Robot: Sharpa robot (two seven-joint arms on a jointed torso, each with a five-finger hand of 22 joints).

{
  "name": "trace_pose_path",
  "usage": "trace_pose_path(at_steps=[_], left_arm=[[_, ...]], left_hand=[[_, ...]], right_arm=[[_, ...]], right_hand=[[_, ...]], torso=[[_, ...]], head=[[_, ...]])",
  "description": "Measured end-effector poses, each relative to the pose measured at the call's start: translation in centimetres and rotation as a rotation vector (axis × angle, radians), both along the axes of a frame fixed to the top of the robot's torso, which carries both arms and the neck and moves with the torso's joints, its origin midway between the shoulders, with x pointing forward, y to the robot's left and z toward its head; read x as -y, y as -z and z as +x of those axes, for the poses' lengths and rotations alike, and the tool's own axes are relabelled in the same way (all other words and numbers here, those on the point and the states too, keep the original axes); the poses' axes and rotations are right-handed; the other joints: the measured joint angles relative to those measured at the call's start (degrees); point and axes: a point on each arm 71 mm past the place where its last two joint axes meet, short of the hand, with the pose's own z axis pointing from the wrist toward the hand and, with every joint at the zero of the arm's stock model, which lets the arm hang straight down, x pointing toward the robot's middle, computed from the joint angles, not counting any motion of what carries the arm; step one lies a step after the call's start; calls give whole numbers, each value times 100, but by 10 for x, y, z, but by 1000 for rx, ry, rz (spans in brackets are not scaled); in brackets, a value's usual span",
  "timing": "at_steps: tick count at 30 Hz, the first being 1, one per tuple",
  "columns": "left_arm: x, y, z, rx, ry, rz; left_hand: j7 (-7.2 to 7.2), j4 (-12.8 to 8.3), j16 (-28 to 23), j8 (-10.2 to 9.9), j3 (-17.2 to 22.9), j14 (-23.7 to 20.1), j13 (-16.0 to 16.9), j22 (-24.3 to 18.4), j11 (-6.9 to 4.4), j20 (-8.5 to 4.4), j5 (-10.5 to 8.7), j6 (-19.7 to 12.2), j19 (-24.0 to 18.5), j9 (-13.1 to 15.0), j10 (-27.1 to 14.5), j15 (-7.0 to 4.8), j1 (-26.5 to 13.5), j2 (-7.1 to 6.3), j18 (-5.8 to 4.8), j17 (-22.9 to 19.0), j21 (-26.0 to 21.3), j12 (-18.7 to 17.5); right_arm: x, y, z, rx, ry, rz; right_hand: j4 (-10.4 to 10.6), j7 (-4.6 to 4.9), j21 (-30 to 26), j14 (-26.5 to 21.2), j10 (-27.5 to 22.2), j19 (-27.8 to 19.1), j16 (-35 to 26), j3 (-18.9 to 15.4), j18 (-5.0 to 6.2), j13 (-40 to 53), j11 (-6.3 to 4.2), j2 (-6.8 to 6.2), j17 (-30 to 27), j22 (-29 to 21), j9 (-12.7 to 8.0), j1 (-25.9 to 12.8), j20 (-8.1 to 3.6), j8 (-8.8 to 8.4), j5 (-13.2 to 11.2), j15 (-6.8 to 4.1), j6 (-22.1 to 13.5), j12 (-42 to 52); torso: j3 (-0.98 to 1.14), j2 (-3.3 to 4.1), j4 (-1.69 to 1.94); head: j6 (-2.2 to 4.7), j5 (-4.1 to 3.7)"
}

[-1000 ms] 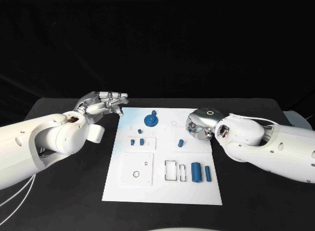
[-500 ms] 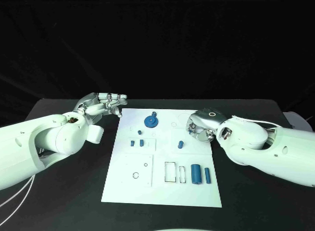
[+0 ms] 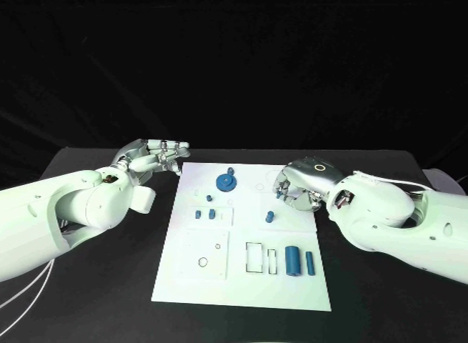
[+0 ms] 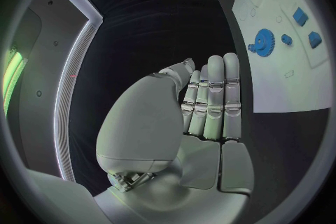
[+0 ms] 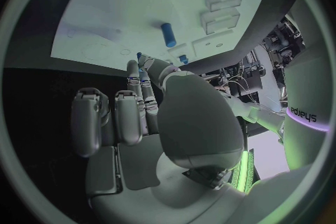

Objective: Assemble the parts on the task board

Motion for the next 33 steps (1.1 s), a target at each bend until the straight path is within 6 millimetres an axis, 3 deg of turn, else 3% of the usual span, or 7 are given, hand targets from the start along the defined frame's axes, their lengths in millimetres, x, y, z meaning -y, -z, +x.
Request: trace_pose_path(at_steps=[5,13,24,27,33], left_arm=[[3,0,1,-1,5,-1],[13,2,5,-5,18,-4],[26,4,8,-17,45,-9],[29,5,8,-19,50,-10],[32,5,8,-20,57,-12]], left_hand=[[0,0,0,0,0,0,0,0,0,0,0,0,-1,0,0,0,0,0,-1,0,0,0],[0,0,0,0,0,0,0,-6,0,-1,0,0,-1,0,0,0,0,0,-1,-9,0,1],[-19,-16,0,0,-16,0,-1,-11,21,0,0,-19,-1,0,-20,0,0,0,-1,-14,0,21],[-5,-16,0,0,-16,0,-1,-11,21,-1,0,-34,-1,0,-20,0,0,0,-1,-14,0,21],[0,-16,0,0,-16,0,-1,-10,21,-1,0,-40,-1,0,-21,0,0,0,-1,-14,0,21]], right_arm=[[-18,-6,-14,-4,-54,37],[-63,-6,-35,-32,-173,105],[-99,22,-47,-97,-246,137],[-104,30,-49,-111,-253,137],[-113,45,-52,-131,-264,132]], right_hand=[[0,-1,0,0,0,0,0,0,0,-1,0,0,0,0,-2,0,0,-1,0,0,0,-10],[3,-1,0,0,0,0,0,-4,0,-3,2,0,-1,-1,4,0,0,-16,-1,0,-1,-10],[4,-10,0,0,8,-1,0,-4,0,-10,11,17,-2,-2,-1,-19,0,12,17,0,-11,-10],[4,-11,25,0,8,-1,0,-5,0,-12,11,24,-2,-2,1,-26,0,12,17,0,-12,-10],[4,-11,24,0,8,-1,-1,-5,0,-12,11,0,-2,-2,6,-50,0,11,17,0,-13,-10]], torso=[[0,-1,4],[-7,-12,21],[-36,-36,48],[-37,-37,49],[-36,-36,49]], head=[[-10,94],[-85,406],[-348,966],[-403,1066],[-487,1168]])
